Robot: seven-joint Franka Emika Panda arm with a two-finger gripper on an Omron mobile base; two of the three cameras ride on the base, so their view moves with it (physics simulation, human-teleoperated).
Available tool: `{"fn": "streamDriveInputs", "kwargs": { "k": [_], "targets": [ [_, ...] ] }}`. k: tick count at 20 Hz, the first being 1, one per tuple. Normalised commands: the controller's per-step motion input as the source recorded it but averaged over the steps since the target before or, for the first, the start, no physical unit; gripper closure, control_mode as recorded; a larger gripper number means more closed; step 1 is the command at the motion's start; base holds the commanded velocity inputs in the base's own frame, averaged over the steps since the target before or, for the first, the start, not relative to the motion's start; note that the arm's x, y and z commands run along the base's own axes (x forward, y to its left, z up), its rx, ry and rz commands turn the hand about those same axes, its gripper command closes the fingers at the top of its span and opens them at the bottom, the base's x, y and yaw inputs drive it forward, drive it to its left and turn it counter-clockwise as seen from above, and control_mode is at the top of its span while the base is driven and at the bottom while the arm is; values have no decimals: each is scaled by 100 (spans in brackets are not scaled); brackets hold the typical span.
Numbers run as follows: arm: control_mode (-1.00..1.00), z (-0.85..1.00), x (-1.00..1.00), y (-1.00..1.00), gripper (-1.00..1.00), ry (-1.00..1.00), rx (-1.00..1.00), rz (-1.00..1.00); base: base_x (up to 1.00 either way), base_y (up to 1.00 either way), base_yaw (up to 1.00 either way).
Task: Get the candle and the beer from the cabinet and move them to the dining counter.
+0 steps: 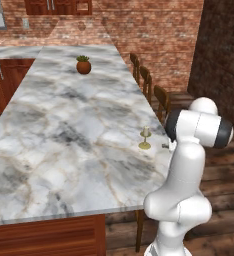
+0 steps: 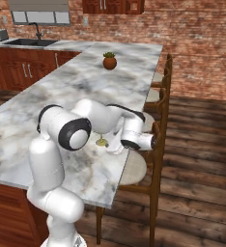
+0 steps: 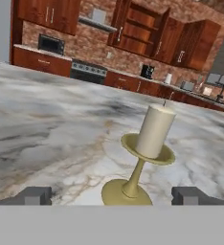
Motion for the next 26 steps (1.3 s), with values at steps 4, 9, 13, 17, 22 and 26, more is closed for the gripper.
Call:
{"fn": "streamDriveInputs", "kwargs": {
  "k": [4,9,13,17,22,26],
  "targets": [
    [-100,48,-34,6,-100,4,-21,-7,0,0,0],
    [-100,53,-40,4,-100,1,-16,0,0,0,0],
    [-100,52,-46,1,-100,1,-14,-3,0,0,0],
    [-100,38,-53,2,-100,4,-2,-25,0,0,0],
    [-100,34,-51,6,-100,0,0,-36,0,0,0],
    [-100,35,-48,11,-100,0,0,-37,0,0,0]
  ]
}}
